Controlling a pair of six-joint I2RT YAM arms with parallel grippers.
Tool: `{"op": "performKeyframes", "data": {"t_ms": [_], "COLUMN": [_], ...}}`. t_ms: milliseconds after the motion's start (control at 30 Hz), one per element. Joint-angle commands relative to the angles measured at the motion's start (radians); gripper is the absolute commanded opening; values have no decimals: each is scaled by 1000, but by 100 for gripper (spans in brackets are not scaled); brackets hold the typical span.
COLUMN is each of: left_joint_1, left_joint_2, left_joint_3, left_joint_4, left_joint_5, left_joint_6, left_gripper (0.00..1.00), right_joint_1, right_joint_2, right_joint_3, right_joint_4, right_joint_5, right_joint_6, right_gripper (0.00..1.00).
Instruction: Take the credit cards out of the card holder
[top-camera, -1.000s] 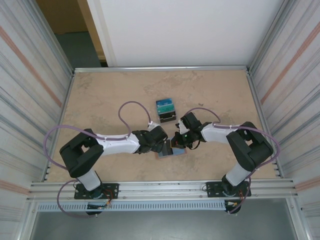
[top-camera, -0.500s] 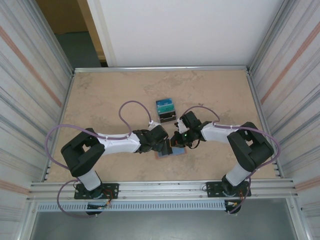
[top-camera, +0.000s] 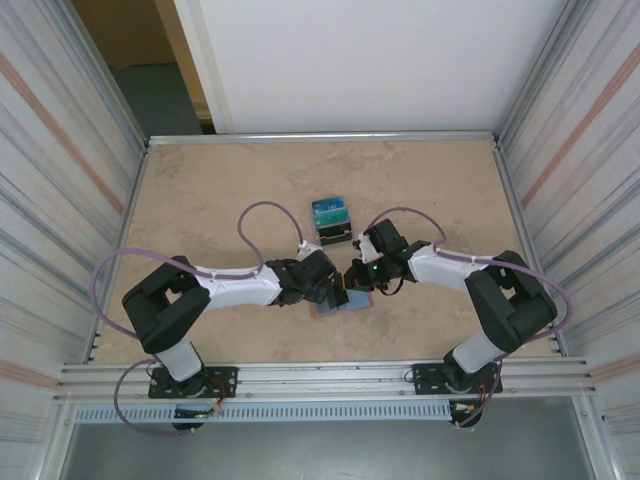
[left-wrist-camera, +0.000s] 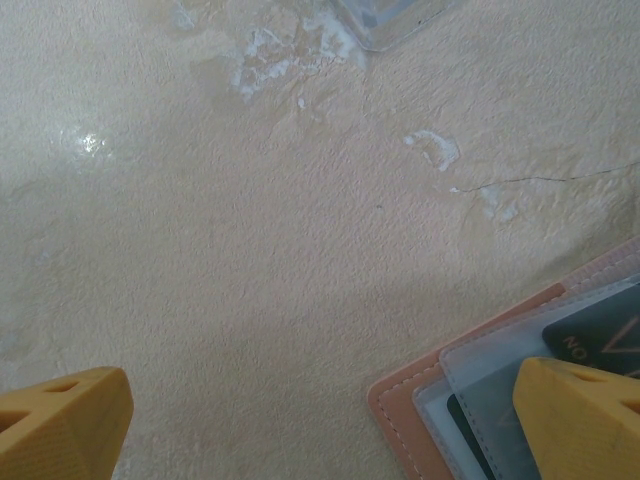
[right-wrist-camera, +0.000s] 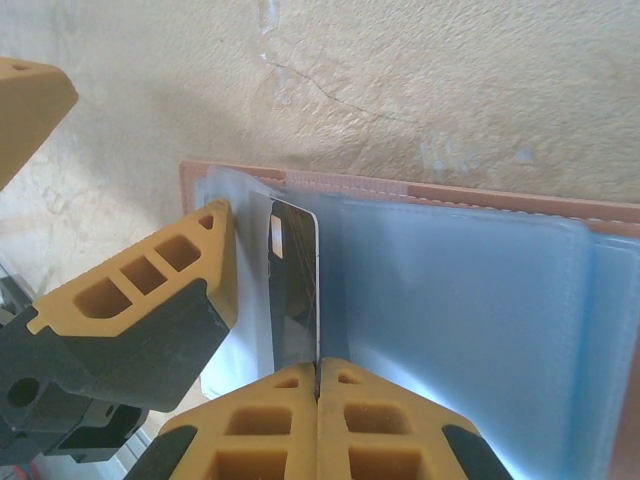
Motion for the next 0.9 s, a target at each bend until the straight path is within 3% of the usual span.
{"op": "performKeyframes", "data": {"t_ms": [0, 433, 867], "left_joint_1": [12, -40, -42], "left_joint_2": [28, -9, 75], "left_joint_3": [-15, -5, 38], "left_joint_4": [-45, 34, -6], "left_joint_5": [-7, -3, -3], "left_joint_6": [3, 124, 119], "left_gripper": [99, 99, 99], "right_joint_1": [-20, -61, -102], "right_joint_2": [-27, -24, -70], "right_joint_3": [-25, -49, -142], "right_joint_4": [-41, -28, 111], "right_joint_5": [19, -14, -129], "right_joint_6": [-32, -34, 46], "right_gripper": [0, 0, 0]}}
